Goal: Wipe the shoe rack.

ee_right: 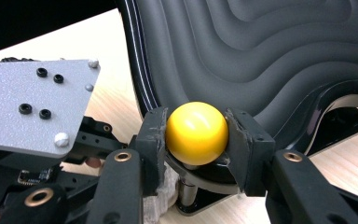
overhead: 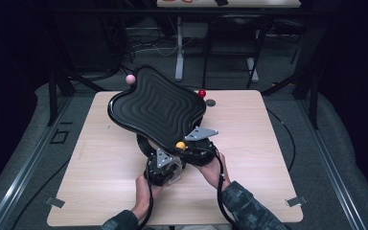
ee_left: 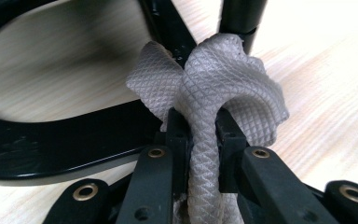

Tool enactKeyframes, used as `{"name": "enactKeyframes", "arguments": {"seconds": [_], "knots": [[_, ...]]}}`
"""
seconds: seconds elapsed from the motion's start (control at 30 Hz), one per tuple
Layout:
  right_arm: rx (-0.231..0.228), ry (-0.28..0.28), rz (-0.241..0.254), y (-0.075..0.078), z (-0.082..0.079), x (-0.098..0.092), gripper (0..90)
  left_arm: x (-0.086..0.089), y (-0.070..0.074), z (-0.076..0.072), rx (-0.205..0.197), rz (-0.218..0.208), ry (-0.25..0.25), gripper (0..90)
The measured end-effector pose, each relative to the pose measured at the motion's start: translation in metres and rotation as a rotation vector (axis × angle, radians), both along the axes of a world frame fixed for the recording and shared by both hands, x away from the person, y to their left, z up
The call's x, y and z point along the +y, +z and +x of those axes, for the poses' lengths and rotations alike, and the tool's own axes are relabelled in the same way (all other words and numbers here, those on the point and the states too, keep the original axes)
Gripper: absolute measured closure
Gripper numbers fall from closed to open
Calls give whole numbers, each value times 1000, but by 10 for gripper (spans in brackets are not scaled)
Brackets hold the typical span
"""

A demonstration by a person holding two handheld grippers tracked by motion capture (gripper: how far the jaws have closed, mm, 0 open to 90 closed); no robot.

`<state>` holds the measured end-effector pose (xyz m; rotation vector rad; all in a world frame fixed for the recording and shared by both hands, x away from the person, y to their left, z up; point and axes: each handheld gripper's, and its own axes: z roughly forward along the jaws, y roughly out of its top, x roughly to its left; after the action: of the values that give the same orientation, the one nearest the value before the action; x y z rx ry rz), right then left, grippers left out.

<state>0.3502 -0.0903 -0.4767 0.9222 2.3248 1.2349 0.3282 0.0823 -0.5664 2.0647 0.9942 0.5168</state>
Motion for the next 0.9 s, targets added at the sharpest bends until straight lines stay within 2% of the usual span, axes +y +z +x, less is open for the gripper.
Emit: {"name": "enactKeyframes", "arguments": {"seconds": [0.3, 0.37, 0.4, 0.47, 0.53, 0.6, 0.63, 0.67, 0.7, 0.77, 0.87, 0.9], "knots": [[37, 14, -30, 5, 1, -19, 597, 12, 2, -9, -46, -21, 70, 792], [49, 11, -24, 6, 1, -25, 596, 13, 2, -11, -56, -24, 79, 792], [48, -8, -39, 6, 0, -27, 595, 12, 2, -13, -64, -26, 79, 792], [54, -1, -31, 7, -1, -30, 594, 10, 2, -15, -79, -31, 82, 791], [31, -46, -27, 6, -4, -31, 582, 6, 3, -16, -90, -27, 72, 792], [-5, -65, -8, 4, -5, -28, 559, 3, 2, -17, -94, -30, 69, 791], [-30, -117, -48, 5, -7, -25, 559, 1, 2, -18, -94, -32, 69, 791], [-41, -125, -48, 5, -7, -23, 574, 0, 1, -18, -92, -35, 65, 791], [-39, -108, -24, 3, -6, -21, 589, -2, 1, -18, -90, -39, 65, 791], [-57, -123, -45, 2, -8, -19, 598, -5, 0, -19, -93, -44, 60, 791], [-61, -109, -49, 2, -8, -20, 602, -11, 0, -20, -92, -54, 49, 791], [-64, -118, -67, 3, -9, -19, 602, -14, -1, -20, -91, -60, 45, 791]]}}
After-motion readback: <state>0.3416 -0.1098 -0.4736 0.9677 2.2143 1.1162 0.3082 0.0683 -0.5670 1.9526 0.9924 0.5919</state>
